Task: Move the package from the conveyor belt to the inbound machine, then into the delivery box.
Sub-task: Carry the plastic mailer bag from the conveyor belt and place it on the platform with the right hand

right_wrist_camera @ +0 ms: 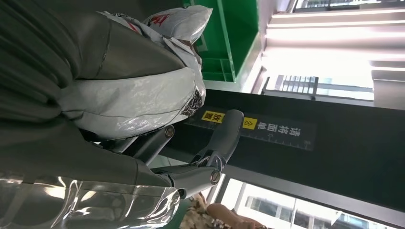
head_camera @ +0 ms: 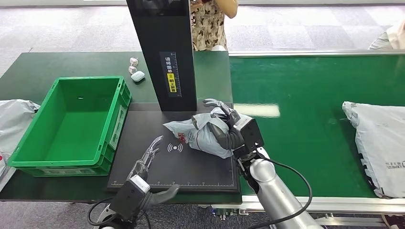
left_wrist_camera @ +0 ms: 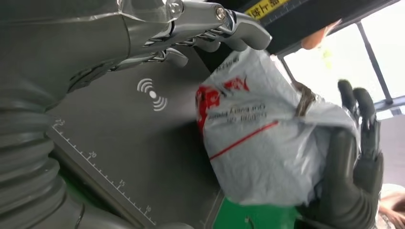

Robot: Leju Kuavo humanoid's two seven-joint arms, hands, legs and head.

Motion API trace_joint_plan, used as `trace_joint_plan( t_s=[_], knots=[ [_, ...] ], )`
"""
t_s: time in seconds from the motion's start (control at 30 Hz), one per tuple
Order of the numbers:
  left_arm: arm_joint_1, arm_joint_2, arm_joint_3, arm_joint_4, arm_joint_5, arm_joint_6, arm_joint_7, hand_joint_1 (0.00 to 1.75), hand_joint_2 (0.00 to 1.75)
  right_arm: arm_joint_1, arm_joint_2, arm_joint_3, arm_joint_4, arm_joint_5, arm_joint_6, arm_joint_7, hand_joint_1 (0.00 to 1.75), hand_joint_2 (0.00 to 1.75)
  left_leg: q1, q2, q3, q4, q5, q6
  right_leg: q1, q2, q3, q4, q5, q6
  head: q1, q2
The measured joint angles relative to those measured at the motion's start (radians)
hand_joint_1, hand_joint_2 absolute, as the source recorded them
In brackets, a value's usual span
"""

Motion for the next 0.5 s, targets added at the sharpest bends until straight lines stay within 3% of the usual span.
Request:
trace_joint_plan(
  t_s=[0.43,0.47,0.5],
  knots=[
    [-0.08,-0.002,-0.038,0.052,0.024,-0.02,0.008,0.0,1.75,-0.193,0.117,0.038,0.113,-0.025,0.014,0.085,1.75,1.75,0.0,0.0,0.0,0.0,0.001,-0.001,0.0,0.001,-0.001,0.001,0.0,0.0,0.0,0.0],
    [-0.086,-0.002,-0.04,0.055,0.026,-0.02,0.01,0.0,1.75,-0.202,0.125,0.043,0.121,-0.024,0.019,0.091,1.66,1.75,0.0,0.0,0.0,0.0,0.001,-0.001,0.0,0.001,-0.001,0.001,0.0,0.0,0.0,0.0],
    [-0.092,-0.002,-0.042,0.057,0.027,-0.02,0.012,0.0,1.75,-0.209,0.133,0.049,0.129,-0.023,0.025,0.099,1.24,1.75,0.0,0.0,0.0,0.0,0.001,-0.001,0.0,0.001,-0.001,0.001,0.0,0.0,0.0,0.0]
  ],
)
